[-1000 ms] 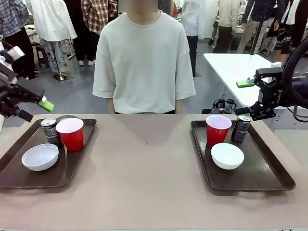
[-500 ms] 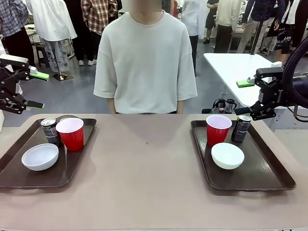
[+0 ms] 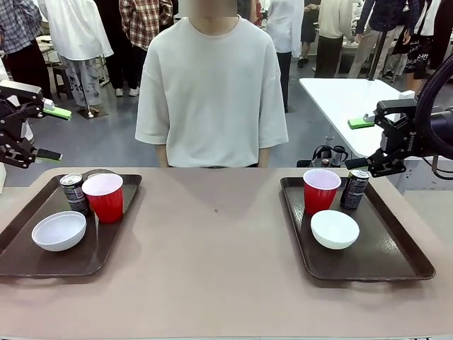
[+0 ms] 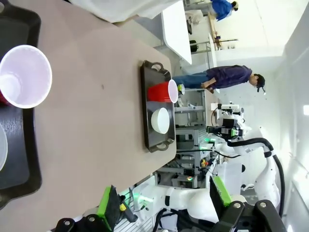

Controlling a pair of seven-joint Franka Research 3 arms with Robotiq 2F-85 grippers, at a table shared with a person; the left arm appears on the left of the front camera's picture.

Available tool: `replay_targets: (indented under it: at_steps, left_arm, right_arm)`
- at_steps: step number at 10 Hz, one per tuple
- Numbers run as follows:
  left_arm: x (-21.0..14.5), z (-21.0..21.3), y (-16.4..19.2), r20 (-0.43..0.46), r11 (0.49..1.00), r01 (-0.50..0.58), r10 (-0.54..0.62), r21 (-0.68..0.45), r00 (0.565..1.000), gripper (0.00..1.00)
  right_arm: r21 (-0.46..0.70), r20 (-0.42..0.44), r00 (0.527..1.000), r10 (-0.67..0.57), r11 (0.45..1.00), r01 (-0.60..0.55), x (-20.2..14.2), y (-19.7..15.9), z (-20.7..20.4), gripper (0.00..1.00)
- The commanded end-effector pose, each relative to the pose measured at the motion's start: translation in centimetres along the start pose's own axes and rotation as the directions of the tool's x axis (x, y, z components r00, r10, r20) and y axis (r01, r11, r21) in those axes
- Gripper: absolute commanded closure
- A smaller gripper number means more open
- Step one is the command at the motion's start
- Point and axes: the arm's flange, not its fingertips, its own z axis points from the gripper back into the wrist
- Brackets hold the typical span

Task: Prepare tableware on both trays.
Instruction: Pick up a Picnic Bowl from the table and place it on a Handle tray.

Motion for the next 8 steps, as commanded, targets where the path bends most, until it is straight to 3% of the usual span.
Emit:
replay_targets:
  at_steps: [1,8]
  left_arm:
    - [0.0,-0.13,-0.03,0.005,0.999,0.024,-0.024,-0.024,1.0,0.0]
    - [0.0,-0.13,-0.03,0.005,0.999,0.024,-0.024,-0.024,1.0,0.0]
  right_arm:
    - [-0.006,-0.014,1.0,0.011,1.0,-0.011,-0.06,-0.05,0.12,0.0]
    - [-0.006,-0.014,1.0,0.011,1.0,-0.011,-0.06,-0.05,0.12,0.0]
